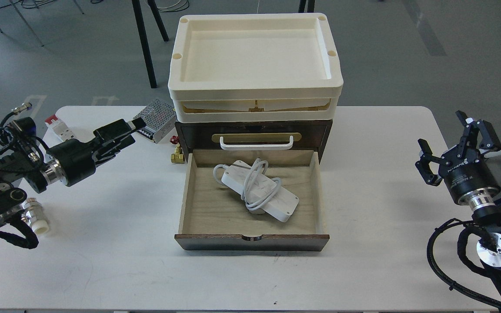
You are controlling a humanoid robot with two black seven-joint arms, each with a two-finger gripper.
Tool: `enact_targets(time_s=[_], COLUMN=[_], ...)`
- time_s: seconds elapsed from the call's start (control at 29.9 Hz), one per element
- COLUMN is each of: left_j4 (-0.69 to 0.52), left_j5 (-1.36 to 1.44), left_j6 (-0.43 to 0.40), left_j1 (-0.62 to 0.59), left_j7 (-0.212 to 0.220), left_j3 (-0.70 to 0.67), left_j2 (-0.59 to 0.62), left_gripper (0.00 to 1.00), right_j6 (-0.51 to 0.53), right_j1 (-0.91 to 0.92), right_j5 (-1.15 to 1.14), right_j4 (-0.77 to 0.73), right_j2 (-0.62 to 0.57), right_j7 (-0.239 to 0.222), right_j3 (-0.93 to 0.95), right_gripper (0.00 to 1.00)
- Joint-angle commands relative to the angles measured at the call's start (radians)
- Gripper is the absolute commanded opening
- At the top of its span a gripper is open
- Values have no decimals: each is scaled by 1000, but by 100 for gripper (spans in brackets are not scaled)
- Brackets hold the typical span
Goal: Put charging cable into cabinet
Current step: 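Open the left gripper and withdraw it from the drawer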
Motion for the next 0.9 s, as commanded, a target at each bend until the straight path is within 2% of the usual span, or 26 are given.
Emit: enact_targets(time_s=[0.0, 0.17, 0.43, 0.6, 0.87], left_j4=[26, 64, 173, 190, 191], left_j5=[-262, -553, -716, -741, -736], left_j6=[-2, -7, -31, -100, -113], left_j1=[8, 14, 46, 100, 121], left_j7=[0, 0, 0, 0, 0], left_j3=[0, -1, -95, -193, -201], left_j2=[-13, -70, -180, -211, -210], left_gripper=[85, 85, 86, 86, 87], right_j6=[0, 0, 0, -1, 0], right_j1=[0, 0, 0, 0, 0], right_j5=[0, 0, 0, 0, 0], right_j4=[0, 0, 0, 0, 0], right_j2=[0, 0, 0, 0, 0], right_j7=[0, 0, 0, 0, 0], right_j3=[1, 1, 1, 3, 1], right_gripper=[99, 99, 99, 99, 99])
